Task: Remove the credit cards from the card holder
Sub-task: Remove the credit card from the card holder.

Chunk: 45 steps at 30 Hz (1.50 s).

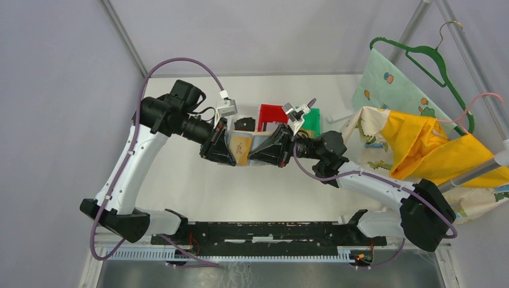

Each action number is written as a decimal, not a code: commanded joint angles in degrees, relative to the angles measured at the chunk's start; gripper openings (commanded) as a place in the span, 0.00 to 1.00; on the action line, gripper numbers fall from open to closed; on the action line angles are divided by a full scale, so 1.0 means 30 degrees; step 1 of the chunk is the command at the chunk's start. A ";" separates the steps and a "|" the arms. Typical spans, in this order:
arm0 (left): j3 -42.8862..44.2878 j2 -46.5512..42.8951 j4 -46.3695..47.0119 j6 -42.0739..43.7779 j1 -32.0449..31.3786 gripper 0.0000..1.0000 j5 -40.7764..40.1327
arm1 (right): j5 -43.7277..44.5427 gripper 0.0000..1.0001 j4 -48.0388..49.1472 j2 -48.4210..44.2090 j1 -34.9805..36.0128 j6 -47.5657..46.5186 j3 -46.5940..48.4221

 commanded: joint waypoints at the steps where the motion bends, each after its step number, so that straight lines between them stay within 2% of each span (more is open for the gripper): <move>1: 0.0310 -0.0068 0.0257 -0.0063 -0.0109 0.13 0.0961 | 0.0573 0.00 -0.0186 -0.0201 -0.0091 -0.0698 0.0005; 5: 0.0745 -0.0142 0.0257 -0.0141 -0.0111 0.25 0.1000 | 0.0377 0.00 0.0449 -0.0015 -0.0076 -0.0198 0.0069; 8: 0.1109 -0.0167 0.0257 -0.0129 -0.0128 0.23 0.0744 | 0.0241 0.02 0.0559 -0.0118 -0.0073 -0.0135 -0.0106; 10: 0.0855 -0.0193 0.0279 -0.0001 -0.0118 0.15 0.0597 | 0.0290 0.24 0.0556 -0.0101 -0.0072 -0.0029 -0.0080; 12: 0.0358 -0.0098 0.0286 -0.0105 -0.0111 0.08 0.0569 | 0.0576 0.31 0.0920 -0.0012 -0.0058 0.0242 -0.0050; 14: 0.0033 0.0004 0.0523 -0.0600 -0.0108 0.09 0.0490 | 0.0928 0.39 0.1086 0.0163 0.0012 0.0520 0.0101; 18: -0.0174 -0.0082 0.0931 -0.0678 -0.0118 0.19 0.0213 | 0.1151 0.44 0.0333 0.0684 0.0316 0.0170 0.0960; 23: -0.0192 -0.0381 0.1962 -0.1622 -0.0115 0.30 -0.0373 | 0.2710 0.40 -0.2457 0.0852 0.0750 -0.1457 0.1598; 25: -0.0169 -0.0444 0.1942 -0.1476 -0.0111 0.35 -0.0348 | 0.3723 0.39 -0.2472 0.0869 0.1037 -0.1733 0.1522; 30: -0.1028 -0.1101 0.2240 -0.1250 -0.0114 0.36 0.0173 | 0.4545 0.22 -0.1497 0.1134 0.1253 -0.1099 0.1222; 34: -0.0821 -0.1405 0.1793 -0.0757 -0.0115 0.38 0.0746 | 0.3825 0.12 -0.0233 0.1191 0.1242 -0.0290 0.1115; 38: -0.0688 -0.1411 0.1512 -0.0560 -0.0110 0.43 0.1171 | 0.3829 0.09 0.0353 0.0680 0.1261 -0.0019 0.0257; 45: -0.0687 -0.1450 0.1610 -0.0307 -0.0107 0.45 0.1575 | 0.3764 0.02 0.0735 0.0128 0.1245 0.0050 -0.0548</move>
